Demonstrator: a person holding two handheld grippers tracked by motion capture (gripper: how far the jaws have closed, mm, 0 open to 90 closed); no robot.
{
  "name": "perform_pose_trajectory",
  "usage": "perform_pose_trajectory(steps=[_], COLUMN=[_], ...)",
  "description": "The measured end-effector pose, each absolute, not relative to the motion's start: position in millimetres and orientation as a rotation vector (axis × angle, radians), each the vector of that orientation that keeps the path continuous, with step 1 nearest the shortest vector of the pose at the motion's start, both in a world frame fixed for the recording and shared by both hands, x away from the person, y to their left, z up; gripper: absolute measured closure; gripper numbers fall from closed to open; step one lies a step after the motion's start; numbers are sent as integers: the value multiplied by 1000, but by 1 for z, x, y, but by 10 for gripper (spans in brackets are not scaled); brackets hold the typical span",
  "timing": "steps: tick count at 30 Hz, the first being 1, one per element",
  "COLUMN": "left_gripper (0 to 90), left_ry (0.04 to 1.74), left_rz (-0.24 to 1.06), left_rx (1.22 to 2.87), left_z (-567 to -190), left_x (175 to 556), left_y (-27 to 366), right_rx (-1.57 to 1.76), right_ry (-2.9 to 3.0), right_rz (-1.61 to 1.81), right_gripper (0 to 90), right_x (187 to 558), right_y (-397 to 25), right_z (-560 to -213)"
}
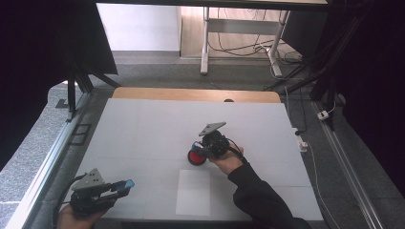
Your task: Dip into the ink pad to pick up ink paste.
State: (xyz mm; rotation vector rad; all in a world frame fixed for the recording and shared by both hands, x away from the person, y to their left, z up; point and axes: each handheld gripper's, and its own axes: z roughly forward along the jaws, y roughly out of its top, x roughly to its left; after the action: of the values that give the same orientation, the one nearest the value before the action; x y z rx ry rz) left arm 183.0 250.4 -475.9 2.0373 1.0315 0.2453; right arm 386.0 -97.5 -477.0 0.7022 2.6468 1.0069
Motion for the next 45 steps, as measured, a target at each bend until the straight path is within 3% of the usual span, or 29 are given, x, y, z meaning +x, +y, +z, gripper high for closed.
perform_pose_trajectory(steps=[45], left_gripper=[681], left_ry=[1038], left_rz=[226], left_rx=[2031], left_z=[-477], left_x=[184], left_y=[252], right_rx=[754], right_ry=[2682], right_rz=[974], right_gripper=[711], right_x=[395], right_y=[-94], right_z=[-484])
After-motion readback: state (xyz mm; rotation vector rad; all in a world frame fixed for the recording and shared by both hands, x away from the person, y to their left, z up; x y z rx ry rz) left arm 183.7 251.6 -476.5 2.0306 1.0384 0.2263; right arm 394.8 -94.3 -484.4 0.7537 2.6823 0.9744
